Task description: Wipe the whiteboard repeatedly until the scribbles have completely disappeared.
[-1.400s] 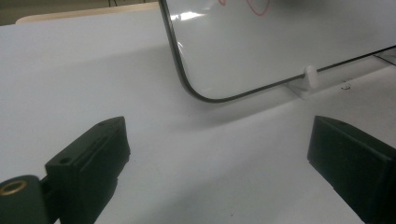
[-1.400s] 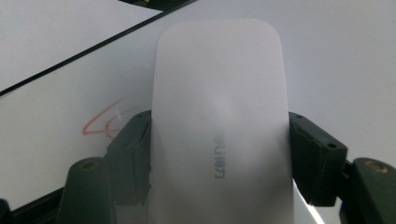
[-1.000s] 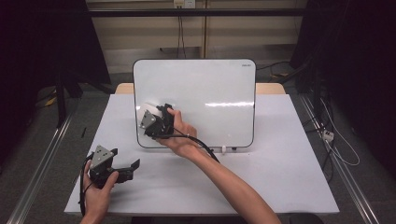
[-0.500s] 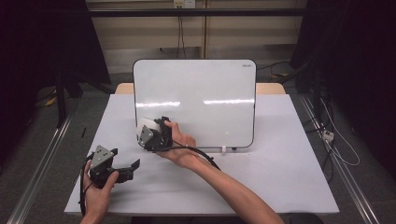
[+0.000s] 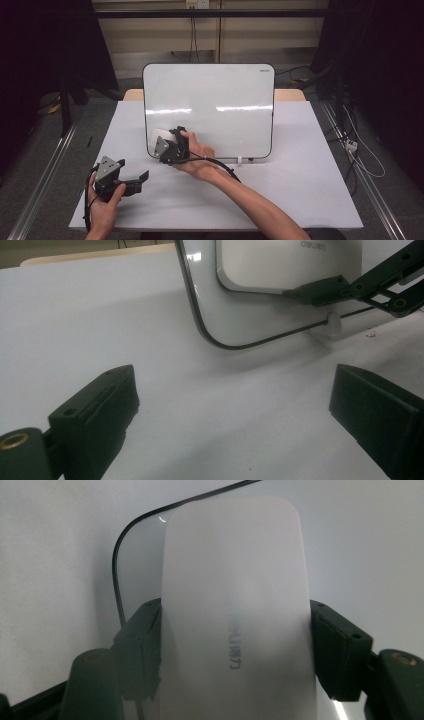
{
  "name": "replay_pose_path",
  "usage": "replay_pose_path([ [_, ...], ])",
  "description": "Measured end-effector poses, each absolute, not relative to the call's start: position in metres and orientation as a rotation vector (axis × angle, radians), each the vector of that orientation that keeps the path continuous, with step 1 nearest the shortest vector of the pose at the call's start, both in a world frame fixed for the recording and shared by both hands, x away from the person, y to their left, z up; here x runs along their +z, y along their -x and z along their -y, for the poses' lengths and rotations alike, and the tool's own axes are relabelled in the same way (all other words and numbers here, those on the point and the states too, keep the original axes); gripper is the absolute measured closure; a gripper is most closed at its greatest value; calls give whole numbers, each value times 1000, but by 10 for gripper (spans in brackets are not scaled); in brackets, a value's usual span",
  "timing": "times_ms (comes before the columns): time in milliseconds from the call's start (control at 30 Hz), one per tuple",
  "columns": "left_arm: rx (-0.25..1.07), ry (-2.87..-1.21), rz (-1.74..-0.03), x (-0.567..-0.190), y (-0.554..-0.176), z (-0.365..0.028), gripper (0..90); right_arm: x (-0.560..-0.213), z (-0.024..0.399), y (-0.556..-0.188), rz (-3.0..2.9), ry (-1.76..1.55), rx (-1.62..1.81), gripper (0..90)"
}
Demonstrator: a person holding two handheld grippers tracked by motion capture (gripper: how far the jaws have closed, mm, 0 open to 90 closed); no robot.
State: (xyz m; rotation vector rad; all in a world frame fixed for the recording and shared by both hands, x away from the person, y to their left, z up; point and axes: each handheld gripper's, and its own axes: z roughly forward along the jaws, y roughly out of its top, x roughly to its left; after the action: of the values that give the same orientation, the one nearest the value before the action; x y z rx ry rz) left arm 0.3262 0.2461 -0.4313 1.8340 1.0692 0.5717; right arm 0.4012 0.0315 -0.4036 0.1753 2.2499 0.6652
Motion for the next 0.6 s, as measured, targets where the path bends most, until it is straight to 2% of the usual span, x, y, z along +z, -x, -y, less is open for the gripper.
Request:
replay_pose_path([
  [600,571,-1836,-1067,-432,-327,-246,55,-369,12,-424,-2150,-427,739,311],
])
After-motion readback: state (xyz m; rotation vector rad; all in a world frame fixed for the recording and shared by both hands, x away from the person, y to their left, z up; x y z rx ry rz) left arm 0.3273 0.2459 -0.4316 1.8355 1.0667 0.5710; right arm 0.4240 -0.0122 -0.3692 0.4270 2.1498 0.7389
